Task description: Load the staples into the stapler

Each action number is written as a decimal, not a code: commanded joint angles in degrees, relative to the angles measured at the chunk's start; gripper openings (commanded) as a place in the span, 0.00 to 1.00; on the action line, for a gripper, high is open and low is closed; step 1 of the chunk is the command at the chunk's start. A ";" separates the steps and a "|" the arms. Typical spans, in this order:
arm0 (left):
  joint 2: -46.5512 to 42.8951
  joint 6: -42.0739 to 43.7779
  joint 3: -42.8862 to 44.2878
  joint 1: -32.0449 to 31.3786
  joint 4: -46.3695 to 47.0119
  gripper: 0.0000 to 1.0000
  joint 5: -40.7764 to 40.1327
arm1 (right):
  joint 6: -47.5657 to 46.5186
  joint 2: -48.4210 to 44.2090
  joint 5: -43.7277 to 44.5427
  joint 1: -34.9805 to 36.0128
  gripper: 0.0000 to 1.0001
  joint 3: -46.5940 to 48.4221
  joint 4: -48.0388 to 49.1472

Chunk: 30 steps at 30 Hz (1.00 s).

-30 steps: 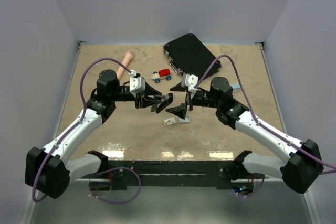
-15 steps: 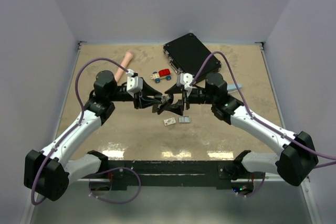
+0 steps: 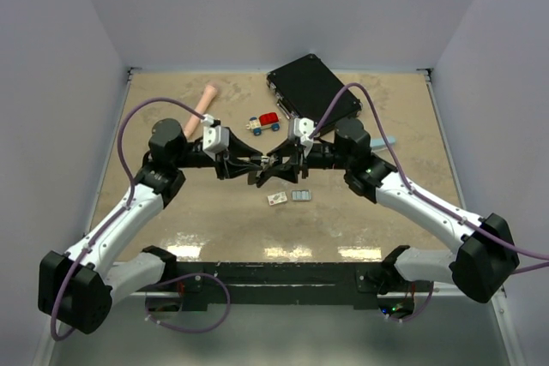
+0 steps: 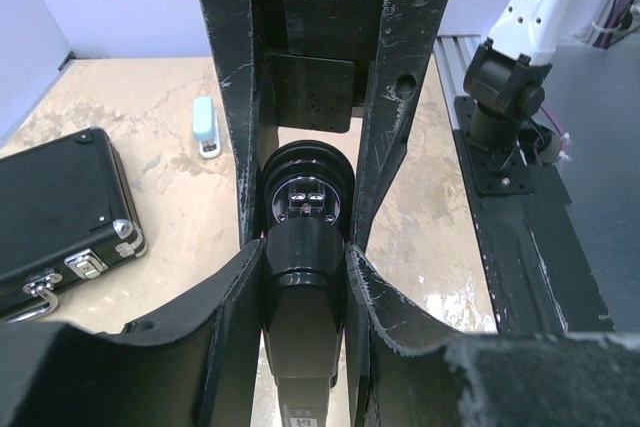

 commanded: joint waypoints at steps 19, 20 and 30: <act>-7.47 -45.12 -18.92 15.78 53.84 0.00 -15.69 | 29.41 -12.19 1.01 -14.02 0.00 -5.46 37.08; -7.30 -45.13 -17.70 15.78 53.57 0.00 -15.51 | 27.92 -11.23 -0.21 -14.02 0.00 -4.50 32.10; -5.18 -40.93 -9.08 15.69 45.69 0.00 -10.07 | 18.42 -3.84 -1.56 -13.67 0.00 2.19 15.54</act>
